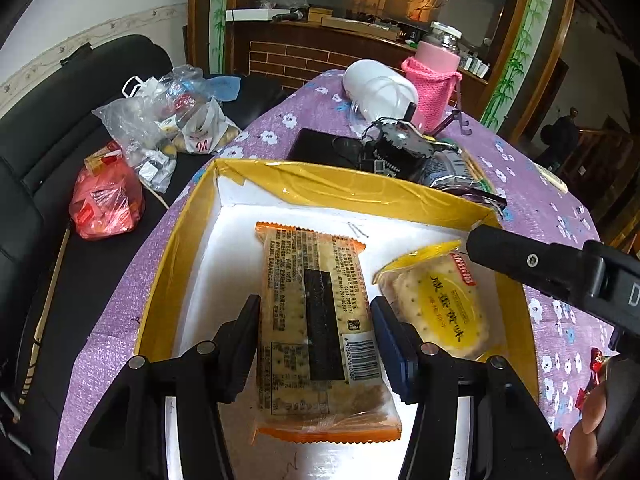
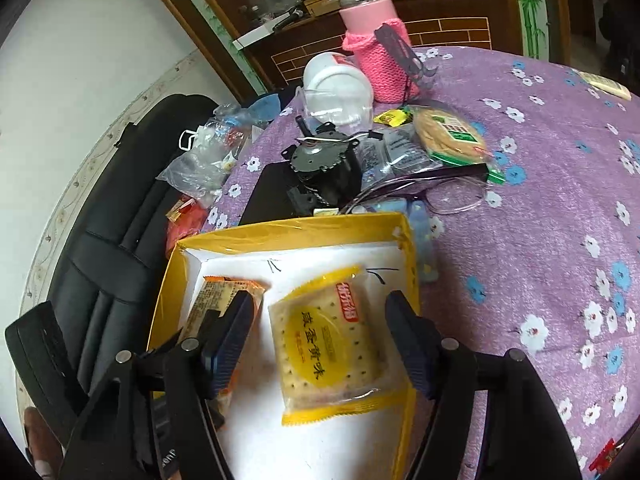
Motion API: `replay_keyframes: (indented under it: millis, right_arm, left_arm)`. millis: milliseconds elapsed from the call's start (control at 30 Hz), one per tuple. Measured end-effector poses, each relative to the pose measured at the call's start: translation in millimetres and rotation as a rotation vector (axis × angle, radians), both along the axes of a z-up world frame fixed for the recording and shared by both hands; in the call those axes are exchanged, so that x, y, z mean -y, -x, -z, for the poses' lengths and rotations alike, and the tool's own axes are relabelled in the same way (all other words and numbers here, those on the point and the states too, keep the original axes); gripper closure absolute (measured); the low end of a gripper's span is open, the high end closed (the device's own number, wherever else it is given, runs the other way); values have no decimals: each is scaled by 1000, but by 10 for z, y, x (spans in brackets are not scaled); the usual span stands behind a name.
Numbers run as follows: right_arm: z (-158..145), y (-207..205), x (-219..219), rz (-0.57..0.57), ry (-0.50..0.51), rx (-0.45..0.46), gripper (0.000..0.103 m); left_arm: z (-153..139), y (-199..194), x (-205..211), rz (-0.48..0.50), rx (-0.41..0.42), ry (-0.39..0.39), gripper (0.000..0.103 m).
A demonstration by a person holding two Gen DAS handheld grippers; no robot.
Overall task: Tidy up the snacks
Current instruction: 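Open right tool to drop yellow pack while left tool releases beige pack, then grasp a red wrapped candy with the left tool from the table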
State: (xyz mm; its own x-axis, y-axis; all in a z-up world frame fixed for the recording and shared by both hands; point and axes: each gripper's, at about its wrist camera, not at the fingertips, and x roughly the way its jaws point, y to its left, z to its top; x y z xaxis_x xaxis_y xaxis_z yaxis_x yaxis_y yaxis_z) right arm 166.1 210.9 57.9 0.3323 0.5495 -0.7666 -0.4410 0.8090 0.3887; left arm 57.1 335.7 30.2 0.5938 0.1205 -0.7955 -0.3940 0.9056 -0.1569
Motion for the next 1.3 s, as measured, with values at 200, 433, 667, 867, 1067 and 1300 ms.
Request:
replay_keyframes:
  millis: [200, 433, 667, 867, 1067, 1300]
  right_arm:
    - [11, 76, -2, -18, 1, 4, 35]
    - [-71, 261, 138, -39, 4, 40, 35]
    - [-352, 475, 526, 6, 18, 137, 34]
    - [-582, 820, 1060, 73, 67, 311, 28]
    - [-504, 1239, 1752, 117, 135, 392, 26]
    - [-375, 1683, 2716, 165, 22, 368, 26]
  left_arm:
    - [6, 6, -44, -7, 1, 22, 44]
    - [-190, 145, 9, -6, 57, -40, 45]
    - [-470, 441, 198, 10, 134, -80, 45]
    - [-647, 712, 567, 72, 207, -117, 44]
    - [-716, 988, 1091, 171, 272, -133, 41]
    - [-645, 1229, 1780, 321, 297, -103, 38]
